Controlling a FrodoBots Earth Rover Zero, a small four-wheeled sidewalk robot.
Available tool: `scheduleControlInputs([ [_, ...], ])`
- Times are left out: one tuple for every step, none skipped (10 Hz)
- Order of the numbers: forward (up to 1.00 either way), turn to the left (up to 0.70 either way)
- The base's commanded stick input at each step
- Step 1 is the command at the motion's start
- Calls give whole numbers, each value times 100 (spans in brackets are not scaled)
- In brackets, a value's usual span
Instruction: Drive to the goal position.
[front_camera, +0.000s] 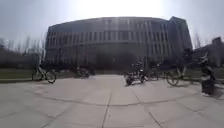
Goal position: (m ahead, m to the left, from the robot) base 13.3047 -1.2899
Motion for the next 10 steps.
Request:
scheduleControlInputs([
  [100,21],
  [100,25],
  [100,29],
  [100,33],
  [100,37],
  [100,40],
  [100,40],
  [100,40],
  [100,37],
  [100,27],
])
